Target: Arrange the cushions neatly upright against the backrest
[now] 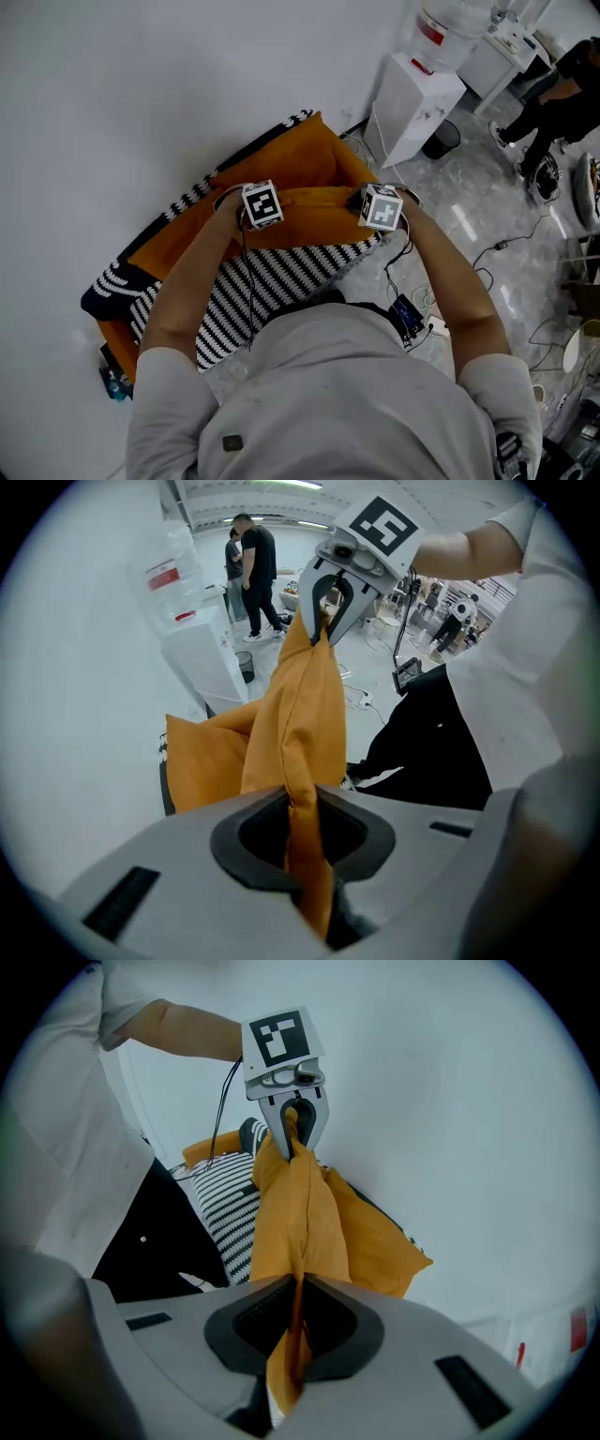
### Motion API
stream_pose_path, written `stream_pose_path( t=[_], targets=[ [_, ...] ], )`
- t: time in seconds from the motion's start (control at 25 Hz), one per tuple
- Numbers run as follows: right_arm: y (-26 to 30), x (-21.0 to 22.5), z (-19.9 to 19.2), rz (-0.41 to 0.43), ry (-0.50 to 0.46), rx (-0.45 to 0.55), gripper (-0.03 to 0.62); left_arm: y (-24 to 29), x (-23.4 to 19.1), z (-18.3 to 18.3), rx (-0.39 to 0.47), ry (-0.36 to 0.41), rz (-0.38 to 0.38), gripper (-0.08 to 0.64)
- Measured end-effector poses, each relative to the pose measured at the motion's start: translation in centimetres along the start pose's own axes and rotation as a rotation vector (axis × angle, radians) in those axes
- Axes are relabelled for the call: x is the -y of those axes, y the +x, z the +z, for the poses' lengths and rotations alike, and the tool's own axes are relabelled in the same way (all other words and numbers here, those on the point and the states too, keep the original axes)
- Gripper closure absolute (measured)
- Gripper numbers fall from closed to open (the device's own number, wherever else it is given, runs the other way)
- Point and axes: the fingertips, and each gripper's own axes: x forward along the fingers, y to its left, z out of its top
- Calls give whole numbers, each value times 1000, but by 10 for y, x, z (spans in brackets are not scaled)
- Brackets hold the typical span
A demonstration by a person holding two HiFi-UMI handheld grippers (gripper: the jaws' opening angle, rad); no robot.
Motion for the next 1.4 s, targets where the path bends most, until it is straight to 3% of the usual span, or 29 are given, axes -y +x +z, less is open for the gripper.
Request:
stream_pose_path(
  t=[0.36,0.48,0.72,1.12,1.4],
  targets=[
    [14,-16,12,84,-163,33,551,-8,29,-21,-22,-157,92,509],
    [19,-24,23,110,-216,47,551,-3,51,-41,-35,-250,81,509],
    [33,-45,50,173,-327,66,551,-13,89,-68,-37,-357,109,509],
    [60,-102,139,270,-526,101,551,-44,162,-155,-45,-578,175,509],
    [78,-169,203,310,-625,104,551,-68,228,-223,-31,-676,217,509]
  ],
)
